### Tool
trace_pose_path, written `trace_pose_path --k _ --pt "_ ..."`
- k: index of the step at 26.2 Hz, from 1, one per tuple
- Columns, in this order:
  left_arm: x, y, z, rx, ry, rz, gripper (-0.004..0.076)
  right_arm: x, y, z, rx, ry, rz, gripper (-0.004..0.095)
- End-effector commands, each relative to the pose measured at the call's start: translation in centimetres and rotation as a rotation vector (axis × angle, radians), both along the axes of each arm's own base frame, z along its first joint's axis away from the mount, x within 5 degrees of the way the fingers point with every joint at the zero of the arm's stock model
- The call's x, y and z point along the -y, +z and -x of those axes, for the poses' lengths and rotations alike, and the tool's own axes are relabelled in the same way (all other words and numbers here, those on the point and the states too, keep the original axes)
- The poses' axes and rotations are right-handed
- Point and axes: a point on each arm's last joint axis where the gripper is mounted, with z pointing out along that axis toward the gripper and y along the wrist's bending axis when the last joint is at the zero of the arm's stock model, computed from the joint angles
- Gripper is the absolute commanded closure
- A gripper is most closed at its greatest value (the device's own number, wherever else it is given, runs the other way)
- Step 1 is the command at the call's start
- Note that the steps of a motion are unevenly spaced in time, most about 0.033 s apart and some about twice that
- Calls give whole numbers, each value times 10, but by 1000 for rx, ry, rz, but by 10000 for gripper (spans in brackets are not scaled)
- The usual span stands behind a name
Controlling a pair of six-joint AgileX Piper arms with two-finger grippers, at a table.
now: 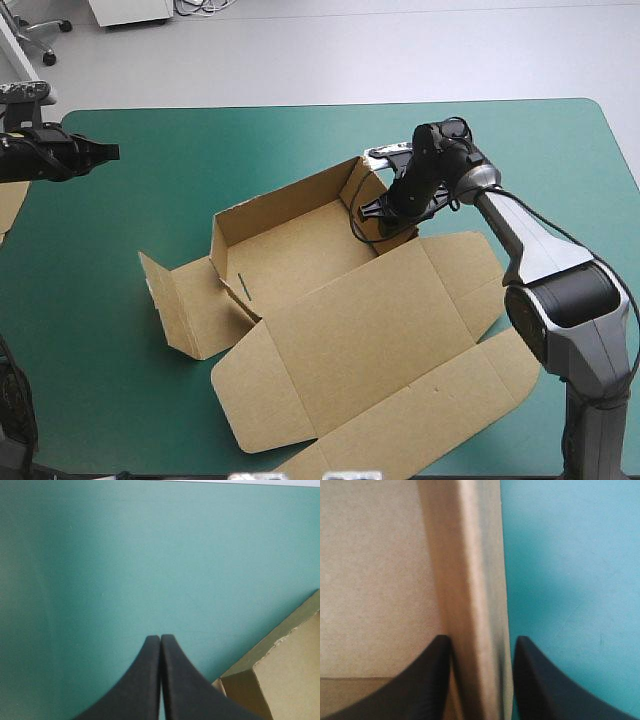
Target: Fold the box
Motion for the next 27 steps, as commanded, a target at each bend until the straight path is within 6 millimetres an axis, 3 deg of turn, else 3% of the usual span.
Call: trace_pose_path --k 1,6,9,12,21,27 --pt "5 24 8 103 18 21 738 6 30 7 72 3 8 940" --pt "5 24 8 99 15 24 738 12 53 8 149 -21 32 933" --pt "6 24 9 100 12 31 738 20 88 14 244 -50 7 942" --pt "6 24 9 97 10 31 738 39 116 23 288 -101 -71 941" --pt "5 24 9 98 12 29 738 116 167 38 366 -253 -280 941" --pt "2 -3 2 41 45 58 738 121 188 55 414 -231 -365 941"
